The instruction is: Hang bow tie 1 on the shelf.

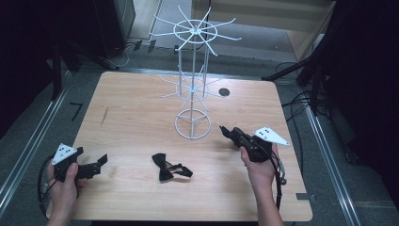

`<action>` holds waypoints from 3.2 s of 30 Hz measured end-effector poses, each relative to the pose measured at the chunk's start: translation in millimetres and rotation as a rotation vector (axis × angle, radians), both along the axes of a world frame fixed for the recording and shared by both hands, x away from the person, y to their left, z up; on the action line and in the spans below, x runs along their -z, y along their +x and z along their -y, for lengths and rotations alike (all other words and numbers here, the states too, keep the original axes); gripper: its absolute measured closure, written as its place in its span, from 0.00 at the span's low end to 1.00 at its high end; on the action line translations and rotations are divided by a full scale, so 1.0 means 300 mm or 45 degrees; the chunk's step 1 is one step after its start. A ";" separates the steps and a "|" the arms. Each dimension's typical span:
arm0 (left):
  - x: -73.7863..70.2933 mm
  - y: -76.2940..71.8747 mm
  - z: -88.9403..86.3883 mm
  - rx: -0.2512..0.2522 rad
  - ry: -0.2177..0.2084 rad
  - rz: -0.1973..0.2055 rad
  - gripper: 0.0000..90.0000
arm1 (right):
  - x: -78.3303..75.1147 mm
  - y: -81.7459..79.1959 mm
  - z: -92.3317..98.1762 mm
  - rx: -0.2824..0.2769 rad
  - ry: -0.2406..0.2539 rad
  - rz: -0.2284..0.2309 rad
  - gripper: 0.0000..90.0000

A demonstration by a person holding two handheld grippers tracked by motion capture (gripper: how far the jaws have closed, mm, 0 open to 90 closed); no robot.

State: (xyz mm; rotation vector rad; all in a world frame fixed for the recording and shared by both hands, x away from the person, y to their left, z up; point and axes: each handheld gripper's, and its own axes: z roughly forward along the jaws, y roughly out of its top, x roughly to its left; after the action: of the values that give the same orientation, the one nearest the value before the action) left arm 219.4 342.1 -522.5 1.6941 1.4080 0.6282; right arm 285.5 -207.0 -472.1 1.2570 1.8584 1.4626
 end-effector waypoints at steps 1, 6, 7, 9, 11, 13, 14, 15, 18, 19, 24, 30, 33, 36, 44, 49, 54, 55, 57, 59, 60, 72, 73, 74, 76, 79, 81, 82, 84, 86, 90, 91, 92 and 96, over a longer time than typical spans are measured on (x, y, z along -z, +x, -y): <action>0.000 0.000 0.000 0.000 0.000 0.000 0.00 | -0.007 0.000 -0.002 -0.002 0.004 0.006 1.00; 0.000 0.000 0.000 0.001 0.000 0.000 0.00 | -0.033 0.003 -0.010 -0.004 0.008 0.024 1.00; 0.000 0.000 0.000 0.001 0.000 0.000 0.00 | -0.047 0.006 -0.017 -0.006 0.009 0.038 1.00; 0.000 0.000 0.000 0.001 -0.001 0.000 0.00 | -0.061 0.008 -0.024 -0.010 0.015 0.047 1.00; 0.000 0.000 0.000 0.001 -0.001 0.000 0.00 | -0.075 0.011 -0.030 -0.012 0.014 0.057 1.00; 0.000 0.000 0.000 0.002 -0.001 -0.001 0.00 | -0.087 0.016 -0.037 -0.014 0.015 0.073 1.00; 0.000 0.000 0.000 0.004 -0.001 -0.001 0.00 | -0.094 0.017 -0.040 -0.014 0.020 0.078 1.00; 0.000 0.001 0.000 0.005 -0.002 -0.001 0.00 | -0.100 0.019 -0.042 -0.015 0.021 0.081 1.00; 0.000 0.001 0.000 0.006 -0.001 -0.002 0.00 | -0.118 0.025 -0.049 -0.014 0.027 0.097 1.00; 0.000 0.001 0.000 0.006 -0.002 -0.002 0.00 | -0.124 0.026 -0.052 -0.010 0.028 0.099 1.00; 0.000 0.001 -0.001 0.009 -0.002 -0.005 0.00 | -0.149 0.040 -0.060 -0.009 0.037 0.113 1.00; 0.000 0.002 -0.002 0.013 -0.003 -0.008 0.00 | -0.171 0.061 -0.066 0.003 0.050 0.122 1.00; 0.001 0.002 -0.002 0.013 -0.004 -0.006 0.00 | -0.181 0.071 -0.070 0.014 0.046 0.129 1.00; 0.001 0.002 -0.002 0.013 -0.006 -0.006 0.00 | -0.191 0.082 -0.072 0.024 0.043 0.132 1.00; 0.001 0.002 -0.002 0.014 -0.007 -0.006 0.00 | -0.209 0.110 -0.074 0.061 0.046 0.145 1.00; 0.001 0.002 -0.002 0.015 -0.005 -0.008 0.00 | -0.224 0.123 -0.078 0.080 0.051 0.151 1.00; 0.001 0.002 -0.002 0.015 -0.007 -0.008 0.00 | -0.247 0.149 -0.087 0.110 0.048 0.157 1.00; 0.001 0.002 -0.003 0.016 -0.007 -0.008 0.00 | -0.250 0.152 -0.087 0.113 0.050 0.159 1.00; 0.000 0.002 -0.004 0.019 -0.009 -0.011 0.00 | -0.259 0.165 -0.088 0.130 0.046 0.159 1.00; 0.000 0.002 -0.004 0.018 -0.010 -0.010 0.00 | -0.260 0.167 -0.088 0.130 0.046 0.156 1.00; 0.000 0.002 -0.005 0.018 -0.009 -0.011 0.00 | -0.265 0.177 -0.088 0.141 0.050 0.150 1.00; 0.000 0.002 -0.008 0.015 -0.014 -0.011 0.00 | -0.300 0.211 -0.099 0.157 0.067 0.159 1.00; 0.000 0.002 -0.008 0.015 -0.014 -0.011 0.00 | -0.301 0.211 -0.100 0.155 0.064 0.158 1.00; 0.001 0.002 -0.008 0.014 -0.016 -0.012 0.00 | -0.302 0.210 -0.103 0.151 0.064 0.156 1.00; 0.001 0.002 -0.008 0.014 -0.017 -0.012 0.00 | -0.303 0.205 -0.109 0.144 0.059 0.162 1.00; 0.000 0.002 -0.008 0.013 -0.017 -0.011 0.00 | -0.302 0.196 -0.117 0.137 0.060 0.162 1.00; 0.001 0.002 -0.008 0.013 -0.019 -0.009 0.00 | -0.301 0.190 -0.122 0.130 0.059 0.160 1.00; 0.001 0.002 -0.008 0.014 -0.019 -0.010 0.00 | -0.301 0.190 -0.122 0.130 0.059 0.160 1.00; 0.001 0.003 -0.008 0.014 -0.019 -0.010 0.00 | -0.302 0.184 -0.127 0.121 0.059 0.161 1.00; 0.001 0.003 -0.008 0.014 -0.019 -0.009 0.00 | -0.302 0.179 -0.132 0.115 0.051 0.164 1.00; 0.001 0.003 -0.008 0.013 -0.017 -0.010 0.00 | -0.296 0.173 -0.137 0.112 0.054 0.161 1.00; 0.001 0.003 -0.008 0.014 -0.016 -0.011 0.00 | -0.291 0.169 -0.141 0.108 0.056 0.163 1.00; 0.001 0.003 -0.007 0.013 -0.020 -0.010 0.00 | -0.290 0.167 -0.142 0.107 0.055 0.167 1.00; 0.001 0.003 -0.007 0.016 -0.017 -0.012 0.00 | -0.293 0.162 -0.149 0.098 0.057 0.171 1.00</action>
State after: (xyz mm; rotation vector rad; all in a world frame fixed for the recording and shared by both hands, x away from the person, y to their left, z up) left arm 220.4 344.3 -522.8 1.6965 1.4043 0.6035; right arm 334.2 -162.3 -384.1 1.2057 1.6805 1.5162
